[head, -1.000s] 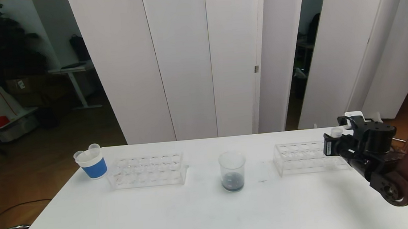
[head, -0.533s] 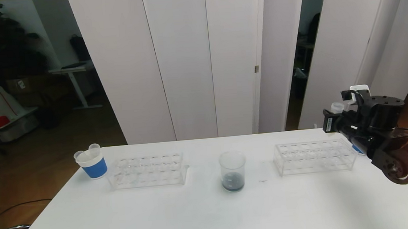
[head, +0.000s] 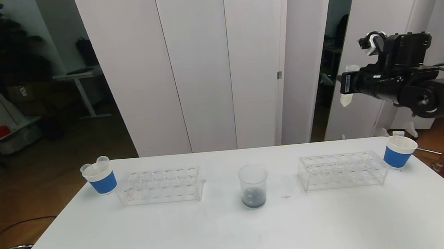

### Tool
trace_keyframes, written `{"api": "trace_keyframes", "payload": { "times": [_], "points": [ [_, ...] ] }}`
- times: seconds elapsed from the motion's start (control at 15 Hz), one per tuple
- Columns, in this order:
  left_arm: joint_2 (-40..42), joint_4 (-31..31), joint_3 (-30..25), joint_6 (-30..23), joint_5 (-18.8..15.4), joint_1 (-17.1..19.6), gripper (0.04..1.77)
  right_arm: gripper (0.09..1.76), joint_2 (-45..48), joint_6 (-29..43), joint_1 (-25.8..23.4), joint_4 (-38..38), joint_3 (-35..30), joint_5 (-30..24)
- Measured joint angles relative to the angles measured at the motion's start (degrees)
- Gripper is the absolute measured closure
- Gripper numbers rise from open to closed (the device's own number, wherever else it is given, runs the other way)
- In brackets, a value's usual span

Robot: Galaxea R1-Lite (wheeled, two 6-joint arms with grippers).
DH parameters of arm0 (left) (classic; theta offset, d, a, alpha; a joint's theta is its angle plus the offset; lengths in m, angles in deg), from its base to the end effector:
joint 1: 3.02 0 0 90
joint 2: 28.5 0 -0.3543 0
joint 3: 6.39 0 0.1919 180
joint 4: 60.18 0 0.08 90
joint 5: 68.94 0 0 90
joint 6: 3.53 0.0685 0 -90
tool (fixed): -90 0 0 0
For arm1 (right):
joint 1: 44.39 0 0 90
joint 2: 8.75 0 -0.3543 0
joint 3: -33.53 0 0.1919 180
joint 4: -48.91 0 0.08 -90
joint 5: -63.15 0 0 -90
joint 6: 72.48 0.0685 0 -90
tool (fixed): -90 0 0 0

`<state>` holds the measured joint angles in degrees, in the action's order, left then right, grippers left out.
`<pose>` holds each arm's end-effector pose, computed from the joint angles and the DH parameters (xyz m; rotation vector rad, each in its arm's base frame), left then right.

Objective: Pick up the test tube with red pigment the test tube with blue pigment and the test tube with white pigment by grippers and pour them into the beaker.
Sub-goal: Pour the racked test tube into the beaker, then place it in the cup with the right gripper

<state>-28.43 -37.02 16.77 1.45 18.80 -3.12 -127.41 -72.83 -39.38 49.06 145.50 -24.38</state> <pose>-0.0295 -0.0026 0.0754 0.0869 -0.0030 -0.0411 0.5062 0.0414 0.2709 -0.0139 0.1190 0.0446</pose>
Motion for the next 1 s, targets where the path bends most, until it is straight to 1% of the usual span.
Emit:
{"api": "trace_keyframes", "payload": {
  "times": [0.07,0.13,0.2,0.27,0.33,0.4,0.53,0.67,0.73,0.87,1.0],
  "points": [
    [0.0,0.0,0.0,0.0,0.02,0.0,0.07,1.26,-0.63,0.06,0.05,5.66,5.9,-3.44],
    [0.0,0.0,0.0,-0.02,0.02,0.0,0.07,1.26,-1.34,0.11,0.24,9.19,10.61,-7.51],
    [0.0,0.0,0.0,-0.02,0.05,0.0,0.07,1.26,-2.21,0.06,0.55,10.7,14.12,-11.02],
    [0.0,0.0,0.0,0.0,0.02,0.0,0.07,1.26,-3.17,0.02,0.99,10.53,16.73,-13.25],
    [0.0,0.02,0.0,-0.02,0.05,0.0,0.07,1.26,-4.35,-0.05,1.27,8.22,18.85,-16.49],
    [0.0,0.0,0.0,-0.02,0.02,0.0,0.07,1.26,-5.51,-0.13,1.44,4.14,20.04,-19.68],
    [0.0,0.0,0.0,-0.02,0.02,0.0,0.07,1.26,-7.94,-0.17,1.79,-5.62,20.65,-25.19],
    [0.0,0.0,0.0,-0.02,0.0,0.0,0.07,1.26,-9.92,-1.84,3.23,-10.75,18.12,-26.37],
    [0.0,0.0,0.0,-0.02,0.02,0.02,0.07,1.26,-10.69,-4.66,4.33,-12.62,16.1,-26.53],
    [0.0,0.0,0.0,-0.02,0.0,0.0,0.07,1.26,-12.04,-13.03,6.4,-15.87,13.18,-27.66],
    [0.0,0.0,0.0,-0.02,0.02,0.0,0.07,1.26,-13.56,-20.54,7.86,-17.36,11.61,-32.66]
  ]
}}
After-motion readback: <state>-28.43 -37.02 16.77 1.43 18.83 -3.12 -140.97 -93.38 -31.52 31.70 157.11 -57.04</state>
